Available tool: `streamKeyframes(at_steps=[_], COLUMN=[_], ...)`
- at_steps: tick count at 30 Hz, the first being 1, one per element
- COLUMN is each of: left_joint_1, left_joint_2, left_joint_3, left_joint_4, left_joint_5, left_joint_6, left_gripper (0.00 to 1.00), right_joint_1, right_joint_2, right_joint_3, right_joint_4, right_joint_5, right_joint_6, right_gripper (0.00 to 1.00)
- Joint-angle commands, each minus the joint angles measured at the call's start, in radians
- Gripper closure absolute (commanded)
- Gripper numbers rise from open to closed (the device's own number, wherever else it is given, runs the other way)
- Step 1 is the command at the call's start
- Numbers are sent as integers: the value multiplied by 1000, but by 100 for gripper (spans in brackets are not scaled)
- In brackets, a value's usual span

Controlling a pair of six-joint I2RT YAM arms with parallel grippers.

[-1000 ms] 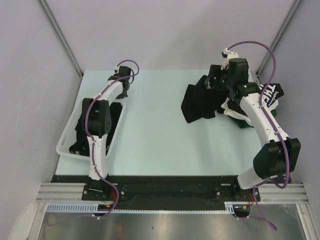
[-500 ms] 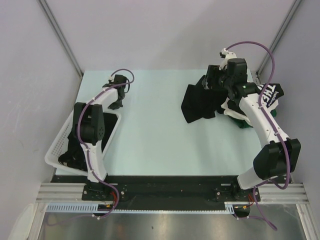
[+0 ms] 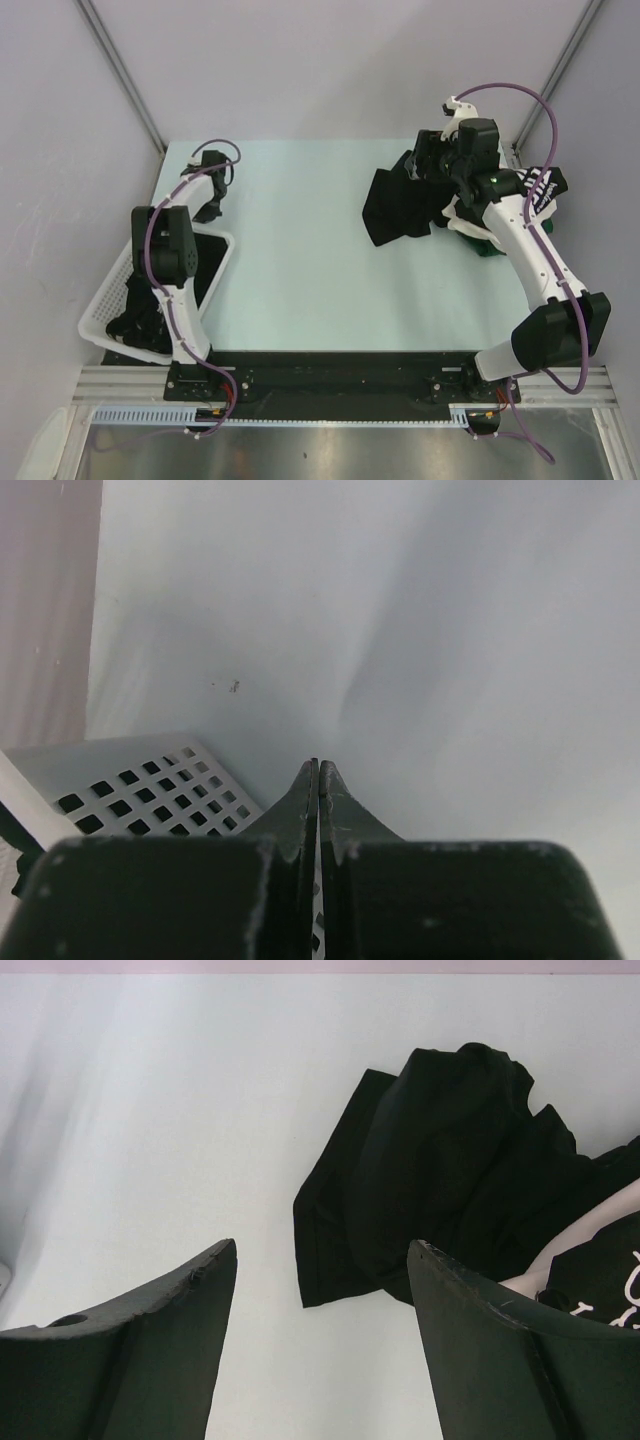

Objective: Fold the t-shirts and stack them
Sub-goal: Move the tshirt to the center of the board

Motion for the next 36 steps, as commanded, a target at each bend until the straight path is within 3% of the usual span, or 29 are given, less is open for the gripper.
streamKeyframes(at_steps=[1, 6, 10, 17, 23, 36], left_joint_1=[53, 58, 45, -17, -71, -125], left_joint_2=[-59, -144, -255, -382, -381, -712], left_joint_3=[-40, -68, -108, -99, -66, -416], left_joint_4=[-47, 31, 131, 226, 93, -7], left_joint_5=[-45, 50, 310, 616, 601, 411], left_joint_6=[-16, 21, 74, 105, 122, 84], left_gripper=[100, 100, 100, 84, 77, 64], right_joint_1=[6, 9, 15, 17, 12, -5], right_joint_2=[-35, -30, -19, -10, -6, 10], right_joint_3=[-4, -4, -2, -4, -2, -4], right_joint_4=[17, 22, 33, 37, 40, 71], right_joint_5=[8, 5, -4, -6, -4, -42], right_joint_6=[-10, -4, 2, 7, 8, 36], right_gripper=[26, 26, 26, 25, 25, 25])
